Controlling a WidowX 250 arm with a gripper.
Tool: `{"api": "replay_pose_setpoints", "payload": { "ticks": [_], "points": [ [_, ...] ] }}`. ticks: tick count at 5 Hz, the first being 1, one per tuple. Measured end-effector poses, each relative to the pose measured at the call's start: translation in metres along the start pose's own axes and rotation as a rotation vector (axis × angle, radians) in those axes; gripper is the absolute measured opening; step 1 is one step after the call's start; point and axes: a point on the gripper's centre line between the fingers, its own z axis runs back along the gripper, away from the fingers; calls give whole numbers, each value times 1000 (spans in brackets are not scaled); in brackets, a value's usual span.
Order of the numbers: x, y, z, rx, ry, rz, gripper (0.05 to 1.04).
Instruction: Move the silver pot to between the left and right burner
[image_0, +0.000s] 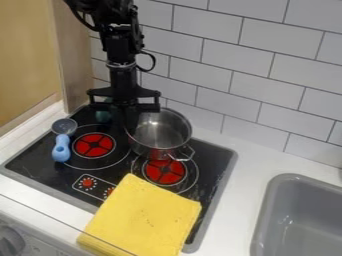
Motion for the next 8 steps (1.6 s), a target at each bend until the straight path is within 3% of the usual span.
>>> {"api": "replay_pose_setpoints", "payload": {
  "ticks": [1, 2, 3, 4, 5, 6, 7, 8],
  "points": [
    [4, 5, -1, 36, 7, 11, 78],
    [4, 8, -1, 47, 8, 11, 238],
    [0, 11, -1, 50, 30, 21, 496],
    [0, 10, 14, 56, 1, 20, 803],
    [-1, 3, 40, 88, -74, 1, 1012],
    [-19, -24, 53, 73, -108, -75, 1009],
    [-36, -54, 49, 120, -115, -162, 999],
    [-59, -85, 50, 113, -137, -235, 999]
  ]
}}
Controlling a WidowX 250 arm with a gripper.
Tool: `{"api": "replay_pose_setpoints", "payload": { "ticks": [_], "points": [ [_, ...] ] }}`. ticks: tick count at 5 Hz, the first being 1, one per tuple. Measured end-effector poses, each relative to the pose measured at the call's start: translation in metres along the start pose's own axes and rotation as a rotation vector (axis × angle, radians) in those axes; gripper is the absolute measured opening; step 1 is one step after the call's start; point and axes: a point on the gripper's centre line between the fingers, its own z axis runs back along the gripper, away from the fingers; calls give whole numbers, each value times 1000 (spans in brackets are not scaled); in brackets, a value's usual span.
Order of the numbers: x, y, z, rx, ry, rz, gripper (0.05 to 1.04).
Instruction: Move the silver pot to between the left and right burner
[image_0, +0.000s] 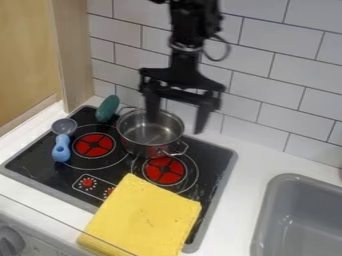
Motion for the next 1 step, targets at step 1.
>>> {"api": "replay_pose_setpoints", "payload": {
  "ticks": [1],
  "points": [
    [-6, -32, 1, -27, -4, -62, 999]
  ]
}}
